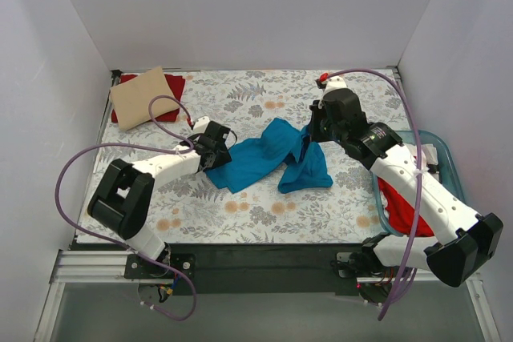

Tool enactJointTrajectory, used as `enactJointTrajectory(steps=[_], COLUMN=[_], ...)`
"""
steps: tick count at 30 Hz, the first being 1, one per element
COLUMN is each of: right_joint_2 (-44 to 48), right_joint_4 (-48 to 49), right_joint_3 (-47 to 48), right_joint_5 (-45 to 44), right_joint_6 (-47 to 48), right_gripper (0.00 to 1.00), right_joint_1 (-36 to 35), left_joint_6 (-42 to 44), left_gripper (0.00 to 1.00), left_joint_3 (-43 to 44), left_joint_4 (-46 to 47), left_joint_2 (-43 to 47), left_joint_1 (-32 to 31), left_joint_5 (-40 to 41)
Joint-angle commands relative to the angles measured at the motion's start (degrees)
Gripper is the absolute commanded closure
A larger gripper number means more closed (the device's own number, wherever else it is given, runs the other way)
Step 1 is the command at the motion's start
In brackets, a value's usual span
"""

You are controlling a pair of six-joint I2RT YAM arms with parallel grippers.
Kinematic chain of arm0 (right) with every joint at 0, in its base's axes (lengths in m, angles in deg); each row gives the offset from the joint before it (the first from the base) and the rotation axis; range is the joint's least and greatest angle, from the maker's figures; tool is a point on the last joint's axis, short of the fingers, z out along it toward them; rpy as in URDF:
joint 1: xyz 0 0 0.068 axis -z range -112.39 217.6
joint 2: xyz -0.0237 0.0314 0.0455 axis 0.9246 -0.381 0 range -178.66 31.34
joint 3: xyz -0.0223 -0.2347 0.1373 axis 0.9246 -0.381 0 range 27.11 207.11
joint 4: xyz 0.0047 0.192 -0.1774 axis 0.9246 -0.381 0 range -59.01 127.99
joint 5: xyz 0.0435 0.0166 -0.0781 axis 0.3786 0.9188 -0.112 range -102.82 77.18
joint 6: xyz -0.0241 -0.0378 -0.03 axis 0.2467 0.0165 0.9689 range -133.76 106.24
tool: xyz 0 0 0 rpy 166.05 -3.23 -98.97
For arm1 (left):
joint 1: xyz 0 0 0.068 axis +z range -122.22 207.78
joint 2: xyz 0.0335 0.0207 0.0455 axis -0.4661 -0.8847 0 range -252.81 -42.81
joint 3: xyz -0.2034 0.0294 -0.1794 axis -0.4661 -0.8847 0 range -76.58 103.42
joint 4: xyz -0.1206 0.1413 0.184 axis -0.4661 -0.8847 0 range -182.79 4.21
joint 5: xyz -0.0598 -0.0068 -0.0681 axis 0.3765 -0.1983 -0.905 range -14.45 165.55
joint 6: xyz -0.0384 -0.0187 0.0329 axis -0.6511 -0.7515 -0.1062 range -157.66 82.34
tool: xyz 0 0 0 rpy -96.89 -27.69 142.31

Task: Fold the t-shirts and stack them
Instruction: Flatten the tshirt out

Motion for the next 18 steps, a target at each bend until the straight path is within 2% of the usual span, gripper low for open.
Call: enactJointTrajectory(steps=[1,14,18], right_joint_2=[1.7,2.1,2.3], right_joint_4=[1.5,1.4,1.5], right_joint_3=[-0.2,-0.4,-0.7], right_joint_5=[0.3,0.4,0.4], right_joint_6=[-0.4,-0.3,-0.4], right_gripper=[0.99,0.99,0.99], right_joint_1=[0.2,0.2,0.2], left_joint_6=[0.8,0.8,1.1], left_gripper=[0.54,0.55,0.60], left_joint_3=[1.2,1.9,1.5], left_joint_4=[-0.6,0.5,2.2], left_joint_2=[0.6,-3.0,-2.5], left_joint_1=[0.1,0.8,0.9], left_joint_5=[2.1,1.0,-0.5])
